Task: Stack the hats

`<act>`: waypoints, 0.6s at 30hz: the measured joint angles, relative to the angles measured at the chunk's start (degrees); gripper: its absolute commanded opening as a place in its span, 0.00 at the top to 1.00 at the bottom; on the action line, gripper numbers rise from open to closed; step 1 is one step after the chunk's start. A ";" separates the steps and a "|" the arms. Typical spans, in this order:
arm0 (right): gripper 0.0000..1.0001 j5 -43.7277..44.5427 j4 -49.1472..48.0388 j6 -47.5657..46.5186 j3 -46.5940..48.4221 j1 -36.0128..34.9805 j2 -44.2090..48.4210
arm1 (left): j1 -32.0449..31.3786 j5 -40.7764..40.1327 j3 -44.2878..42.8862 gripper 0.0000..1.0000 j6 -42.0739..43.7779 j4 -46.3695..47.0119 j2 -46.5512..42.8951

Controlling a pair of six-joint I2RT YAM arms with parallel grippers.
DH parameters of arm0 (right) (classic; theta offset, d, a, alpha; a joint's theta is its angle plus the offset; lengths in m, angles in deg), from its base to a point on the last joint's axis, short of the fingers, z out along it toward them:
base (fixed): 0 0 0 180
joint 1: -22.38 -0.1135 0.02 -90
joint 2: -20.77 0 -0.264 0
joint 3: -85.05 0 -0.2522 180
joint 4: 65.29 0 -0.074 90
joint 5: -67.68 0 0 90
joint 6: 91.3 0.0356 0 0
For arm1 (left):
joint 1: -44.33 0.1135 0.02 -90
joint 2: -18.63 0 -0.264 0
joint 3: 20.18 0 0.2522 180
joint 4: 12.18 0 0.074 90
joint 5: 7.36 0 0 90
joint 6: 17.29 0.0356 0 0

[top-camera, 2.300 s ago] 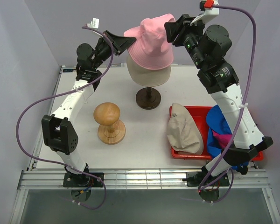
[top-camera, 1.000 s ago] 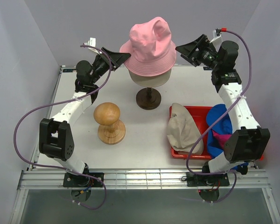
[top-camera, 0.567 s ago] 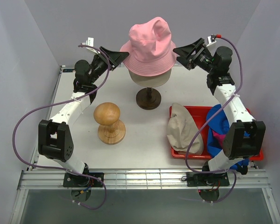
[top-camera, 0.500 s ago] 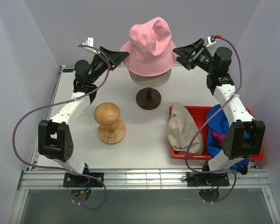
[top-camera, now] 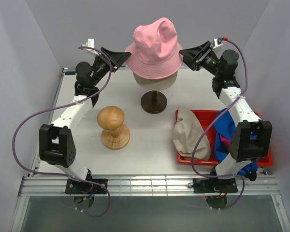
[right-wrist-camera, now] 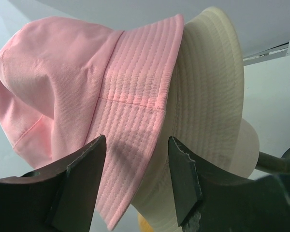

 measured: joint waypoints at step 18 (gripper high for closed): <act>0.73 -0.85 -2.51 2.86 0.00 0.00 -1.70 | 0.63 -1.33 0.02 0.63 -0.26 -0.79 0.04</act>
